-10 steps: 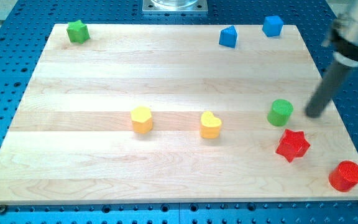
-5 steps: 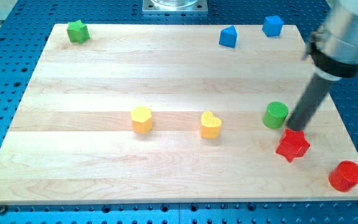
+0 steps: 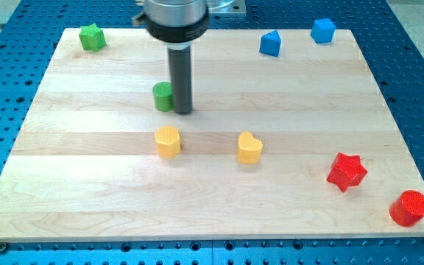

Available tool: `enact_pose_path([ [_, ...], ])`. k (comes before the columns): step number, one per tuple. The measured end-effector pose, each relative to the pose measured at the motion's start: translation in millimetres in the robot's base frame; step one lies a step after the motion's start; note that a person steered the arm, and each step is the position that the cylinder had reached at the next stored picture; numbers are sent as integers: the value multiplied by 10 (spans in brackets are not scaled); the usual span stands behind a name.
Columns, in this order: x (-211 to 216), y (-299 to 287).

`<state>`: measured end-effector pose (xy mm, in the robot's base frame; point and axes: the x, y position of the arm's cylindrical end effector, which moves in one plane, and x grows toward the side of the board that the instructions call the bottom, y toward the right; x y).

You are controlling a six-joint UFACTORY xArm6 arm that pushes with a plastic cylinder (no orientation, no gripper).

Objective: Place the green circle at the bottom right side of the green star

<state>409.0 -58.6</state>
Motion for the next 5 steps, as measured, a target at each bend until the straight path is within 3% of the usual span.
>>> enact_pose_path([
  [2, -444, -638],
  [3, -133, -617],
  [5, -623, -983],
])
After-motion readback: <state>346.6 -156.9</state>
